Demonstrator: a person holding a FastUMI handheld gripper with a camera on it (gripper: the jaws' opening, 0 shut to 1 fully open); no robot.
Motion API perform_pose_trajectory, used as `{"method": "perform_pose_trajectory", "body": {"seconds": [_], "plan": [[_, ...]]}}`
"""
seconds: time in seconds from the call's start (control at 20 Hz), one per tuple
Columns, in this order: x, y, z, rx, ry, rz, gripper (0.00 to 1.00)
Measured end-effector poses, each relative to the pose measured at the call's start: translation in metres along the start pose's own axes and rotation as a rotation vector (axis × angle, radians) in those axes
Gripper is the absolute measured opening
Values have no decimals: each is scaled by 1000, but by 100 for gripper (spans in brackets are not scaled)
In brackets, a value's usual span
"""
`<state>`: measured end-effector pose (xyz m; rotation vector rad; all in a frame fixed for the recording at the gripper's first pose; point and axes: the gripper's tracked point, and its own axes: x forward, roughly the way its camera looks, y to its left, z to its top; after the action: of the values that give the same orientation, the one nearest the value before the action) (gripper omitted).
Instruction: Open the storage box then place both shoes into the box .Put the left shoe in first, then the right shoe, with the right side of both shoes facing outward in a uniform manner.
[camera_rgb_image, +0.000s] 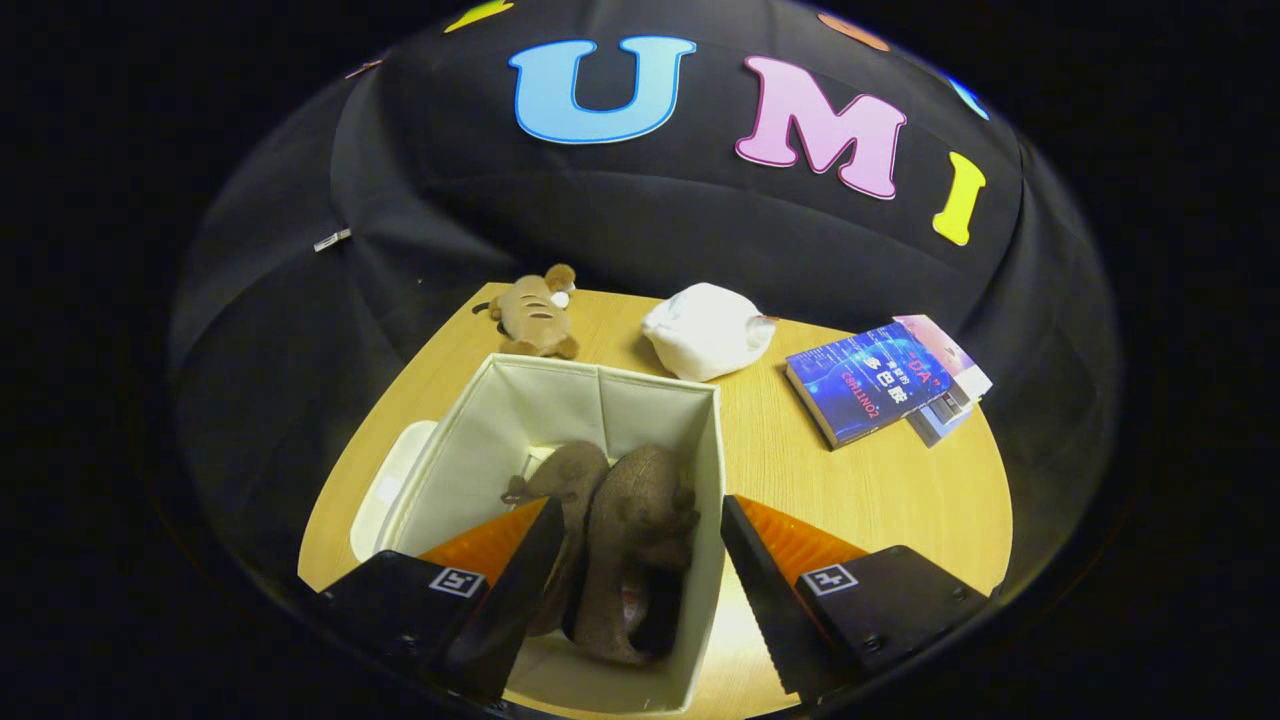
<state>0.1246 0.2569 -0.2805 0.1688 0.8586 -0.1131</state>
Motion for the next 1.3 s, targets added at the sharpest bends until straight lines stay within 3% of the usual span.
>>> {"method": "perform_pose_trajectory", "body": {"seconds": [0.55,1.0,1.3], "plan": [[-37,-64,40,59,-111,31,98],[-115,-153,94,74,-360,31,98],[-158,-202,99,29,-471,48,98]]}}
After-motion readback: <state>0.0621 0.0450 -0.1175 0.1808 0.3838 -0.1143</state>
